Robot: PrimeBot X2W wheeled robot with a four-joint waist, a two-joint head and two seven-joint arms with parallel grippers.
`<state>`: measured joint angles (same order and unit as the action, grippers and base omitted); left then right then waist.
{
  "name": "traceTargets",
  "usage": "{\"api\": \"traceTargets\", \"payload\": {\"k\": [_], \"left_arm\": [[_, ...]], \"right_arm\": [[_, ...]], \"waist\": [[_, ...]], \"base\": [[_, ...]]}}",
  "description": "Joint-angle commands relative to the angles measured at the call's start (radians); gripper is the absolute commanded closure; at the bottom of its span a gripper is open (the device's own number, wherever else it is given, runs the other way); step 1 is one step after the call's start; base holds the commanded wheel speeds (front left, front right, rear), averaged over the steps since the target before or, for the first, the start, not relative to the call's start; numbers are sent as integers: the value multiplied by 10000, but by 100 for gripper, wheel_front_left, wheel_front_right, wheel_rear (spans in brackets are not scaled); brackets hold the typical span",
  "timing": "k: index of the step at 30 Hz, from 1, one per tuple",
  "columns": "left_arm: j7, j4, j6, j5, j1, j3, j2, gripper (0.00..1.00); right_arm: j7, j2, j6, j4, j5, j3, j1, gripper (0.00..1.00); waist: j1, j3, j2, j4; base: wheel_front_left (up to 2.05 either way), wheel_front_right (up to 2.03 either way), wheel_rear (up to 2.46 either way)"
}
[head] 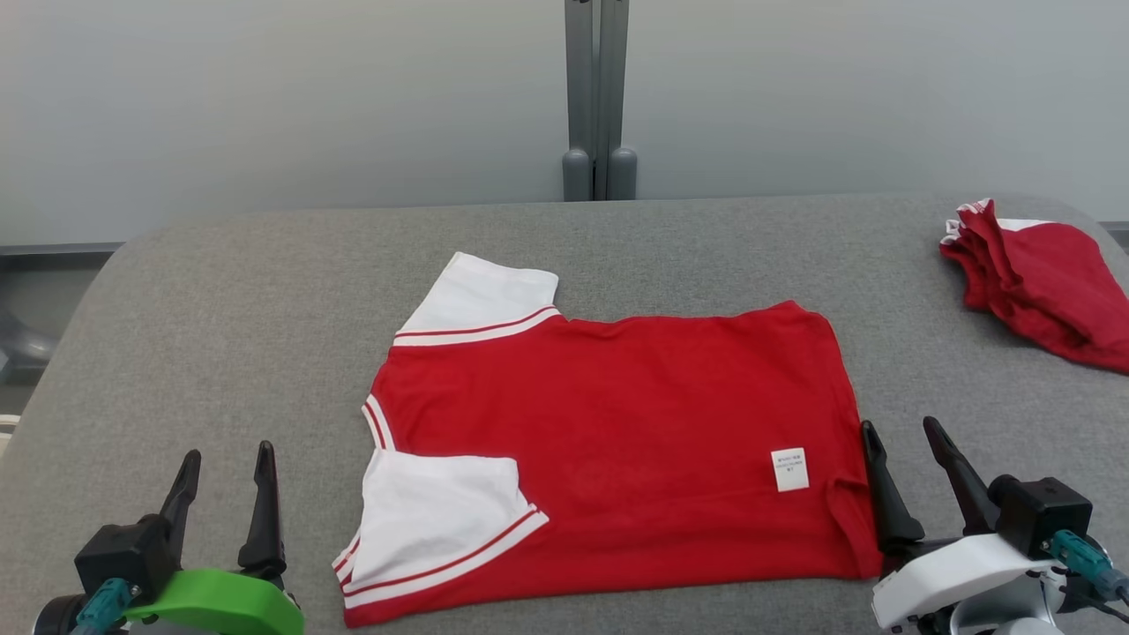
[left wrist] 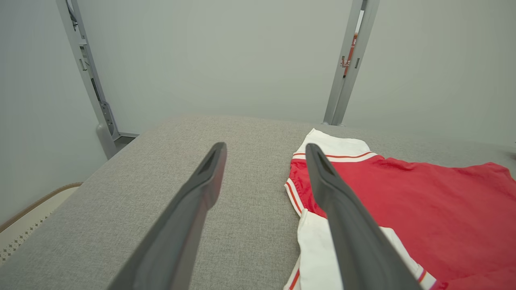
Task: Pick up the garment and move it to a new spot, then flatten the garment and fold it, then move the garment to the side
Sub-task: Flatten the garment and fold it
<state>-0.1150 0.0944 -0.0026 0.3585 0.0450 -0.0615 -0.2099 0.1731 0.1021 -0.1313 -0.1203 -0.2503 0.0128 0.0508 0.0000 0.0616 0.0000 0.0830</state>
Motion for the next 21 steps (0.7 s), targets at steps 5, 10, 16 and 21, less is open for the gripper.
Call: {"api": "traceTargets", "payload": {"k": [5,10,16,21], "left_arm": [[119,124,-231,-76,-464,-98,-384,0],[375,501,-625,53,-1934,-163,-745,0],[655,1346,-1037,178,-4722,-509,-1106,0],[768,2381,-1226,272,-6935,-1195,-1262,0]], "right_arm": [[-28,92,13,7,98,-52,-443,0],[-211,489,13,-539,268,141,-1862,0],[-639,1207,15,-1571,301,707,-4398,0],[-945,1598,15,-2824,176,1210,-6304,0]], "waist": [[0,-217,0,-106],[0,-639,0,-281],[0,-1957,0,-562],[0,-3115,0,-789]], "base": [[0,0,0],[0,0,0],[0,0,0],[0,0,0]]}}
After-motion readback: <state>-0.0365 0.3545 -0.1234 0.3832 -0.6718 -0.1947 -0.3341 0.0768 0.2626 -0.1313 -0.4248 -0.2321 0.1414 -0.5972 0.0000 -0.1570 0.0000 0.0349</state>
